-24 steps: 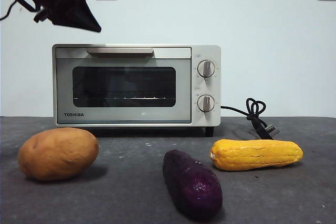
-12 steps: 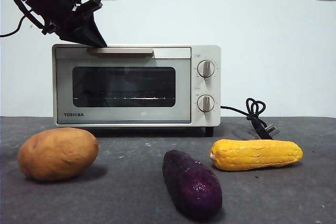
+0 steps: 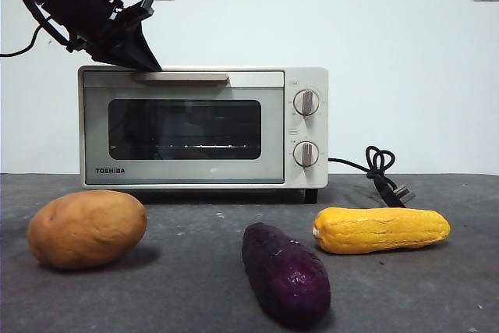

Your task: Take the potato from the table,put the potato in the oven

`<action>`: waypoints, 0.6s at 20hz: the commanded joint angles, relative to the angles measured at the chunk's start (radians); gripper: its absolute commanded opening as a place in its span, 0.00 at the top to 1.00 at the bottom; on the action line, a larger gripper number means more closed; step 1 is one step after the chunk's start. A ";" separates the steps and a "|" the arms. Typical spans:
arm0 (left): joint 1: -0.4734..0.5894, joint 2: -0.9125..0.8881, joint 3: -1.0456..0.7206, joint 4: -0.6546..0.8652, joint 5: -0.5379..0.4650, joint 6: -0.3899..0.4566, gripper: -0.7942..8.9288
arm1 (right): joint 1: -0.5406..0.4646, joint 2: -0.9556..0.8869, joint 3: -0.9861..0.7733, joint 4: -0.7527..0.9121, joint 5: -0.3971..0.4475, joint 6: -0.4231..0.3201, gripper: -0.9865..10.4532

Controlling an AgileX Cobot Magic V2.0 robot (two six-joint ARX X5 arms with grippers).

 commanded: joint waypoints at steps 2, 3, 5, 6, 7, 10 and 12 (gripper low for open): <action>-0.023 0.038 -0.022 -0.103 0.024 0.035 0.93 | 0.002 0.003 0.003 0.001 0.003 0.002 0.34; -0.026 0.038 -0.022 -0.119 0.043 0.035 0.93 | 0.002 0.004 0.003 0.001 0.003 0.002 0.34; -0.031 0.038 -0.022 -0.154 0.083 0.035 0.93 | 0.002 0.008 0.003 0.001 0.003 0.002 0.34; -0.033 0.037 -0.022 -0.176 0.101 0.035 0.93 | 0.002 0.009 0.003 0.001 0.003 0.002 0.34; -0.035 0.037 -0.022 -0.196 0.112 0.035 0.93 | 0.002 0.010 0.003 0.002 0.002 0.002 0.34; -0.043 0.034 -0.022 -0.261 0.151 0.037 0.93 | 0.002 0.015 0.003 0.003 0.002 0.002 0.34; -0.044 0.030 -0.022 -0.299 0.184 0.037 0.93 | 0.002 0.017 0.003 0.003 0.002 -0.001 0.34</action>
